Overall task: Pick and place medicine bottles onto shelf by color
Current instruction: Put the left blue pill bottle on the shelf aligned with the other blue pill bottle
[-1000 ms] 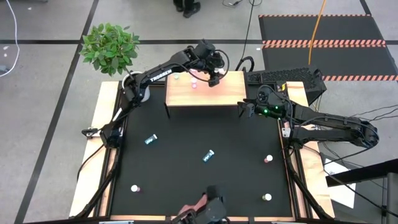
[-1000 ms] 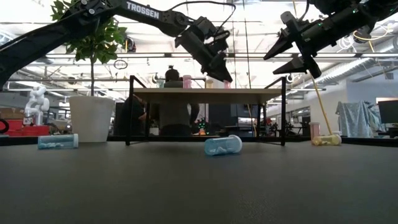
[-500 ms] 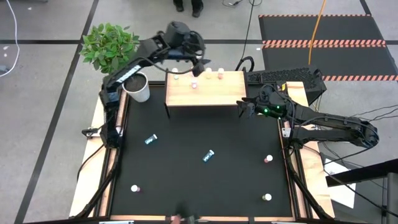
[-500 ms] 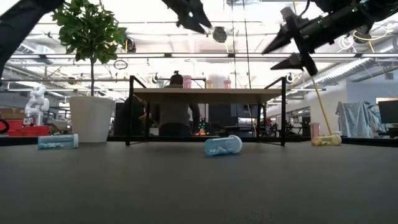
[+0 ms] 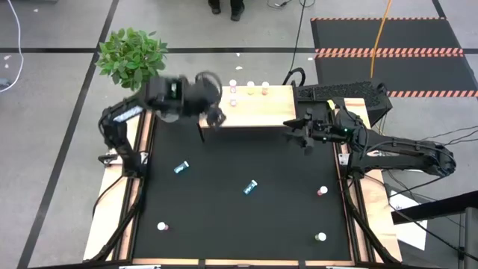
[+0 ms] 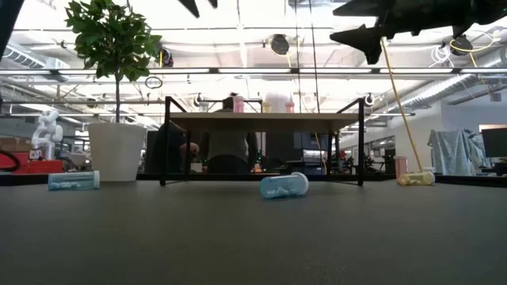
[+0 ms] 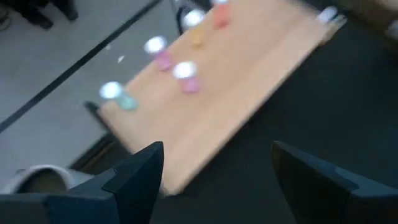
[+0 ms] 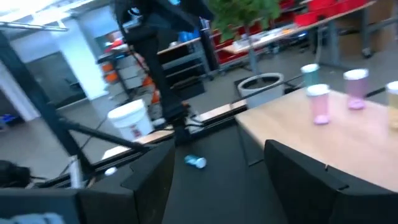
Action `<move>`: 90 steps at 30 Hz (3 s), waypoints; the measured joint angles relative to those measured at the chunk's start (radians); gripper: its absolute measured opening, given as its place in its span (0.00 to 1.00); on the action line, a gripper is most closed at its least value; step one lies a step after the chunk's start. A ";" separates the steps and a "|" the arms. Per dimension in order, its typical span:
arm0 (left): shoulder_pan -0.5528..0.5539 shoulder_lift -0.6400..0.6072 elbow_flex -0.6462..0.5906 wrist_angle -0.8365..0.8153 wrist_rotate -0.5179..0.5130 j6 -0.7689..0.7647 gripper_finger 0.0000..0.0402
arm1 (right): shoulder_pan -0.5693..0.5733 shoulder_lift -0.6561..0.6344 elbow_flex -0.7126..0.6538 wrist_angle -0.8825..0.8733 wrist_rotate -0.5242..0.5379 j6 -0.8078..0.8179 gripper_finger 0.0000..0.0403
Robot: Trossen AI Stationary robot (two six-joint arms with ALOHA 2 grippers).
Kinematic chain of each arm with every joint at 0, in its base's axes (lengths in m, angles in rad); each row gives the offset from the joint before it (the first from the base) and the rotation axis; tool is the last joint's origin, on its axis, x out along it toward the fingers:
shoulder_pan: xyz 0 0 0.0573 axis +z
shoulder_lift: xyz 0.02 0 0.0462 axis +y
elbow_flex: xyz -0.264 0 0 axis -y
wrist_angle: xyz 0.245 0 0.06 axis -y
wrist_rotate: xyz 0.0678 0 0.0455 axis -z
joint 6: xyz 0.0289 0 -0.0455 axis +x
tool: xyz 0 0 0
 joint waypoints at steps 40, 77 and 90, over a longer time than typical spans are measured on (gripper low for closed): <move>-0.041 -0.347 -1.424 0.499 0.432 -0.138 0.74 | 0.600 0.294 0.122 -0.046 0.478 0.220 0.53; 0.121 -0.349 -1.660 0.843 0.598 -0.128 0.33 | 0.324 0.323 0.107 0.034 0.352 0.356 0.53; -0.044 -0.356 -1.660 1.214 0.829 -0.416 0.31 | 0.371 0.323 0.029 0.045 0.238 0.515 0.53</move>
